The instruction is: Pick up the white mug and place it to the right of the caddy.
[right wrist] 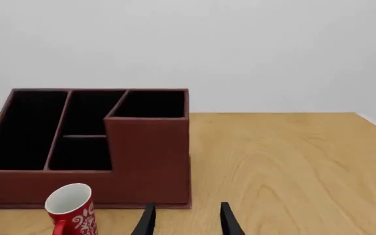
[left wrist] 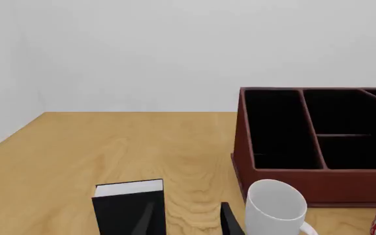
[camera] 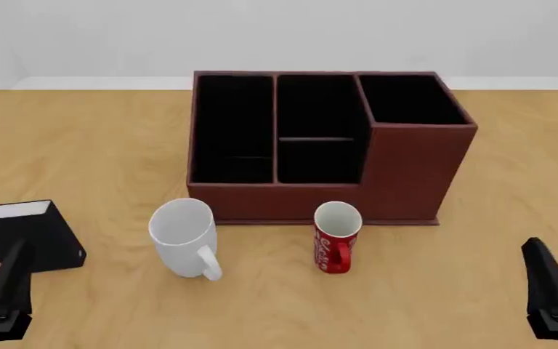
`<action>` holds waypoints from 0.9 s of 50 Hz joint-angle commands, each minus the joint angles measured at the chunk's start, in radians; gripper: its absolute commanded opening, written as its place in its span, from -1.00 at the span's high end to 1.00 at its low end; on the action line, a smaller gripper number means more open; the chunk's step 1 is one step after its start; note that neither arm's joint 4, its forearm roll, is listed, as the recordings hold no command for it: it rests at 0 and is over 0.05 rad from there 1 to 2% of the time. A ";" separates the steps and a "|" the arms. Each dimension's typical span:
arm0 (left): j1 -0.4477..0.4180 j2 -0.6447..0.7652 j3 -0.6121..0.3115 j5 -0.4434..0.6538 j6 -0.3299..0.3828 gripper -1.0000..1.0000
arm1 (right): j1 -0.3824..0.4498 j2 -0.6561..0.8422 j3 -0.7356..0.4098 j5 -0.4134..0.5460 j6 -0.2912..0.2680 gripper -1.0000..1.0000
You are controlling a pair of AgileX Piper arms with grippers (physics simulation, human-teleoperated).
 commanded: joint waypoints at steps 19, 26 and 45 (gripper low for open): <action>0.000 0.000 0.000 0.000 0.000 -1.00 | 0.052 -0.004 0.000 0.002 0.002 -1.00; 0.000 0.000 0.000 0.000 0.000 -1.00 | 0.087 -0.004 -0.004 -0.008 -0.033 -1.00; 0.000 0.000 0.000 0.000 0.000 -1.00 | 0.144 -0.004 -0.327 0.245 -0.143 -1.00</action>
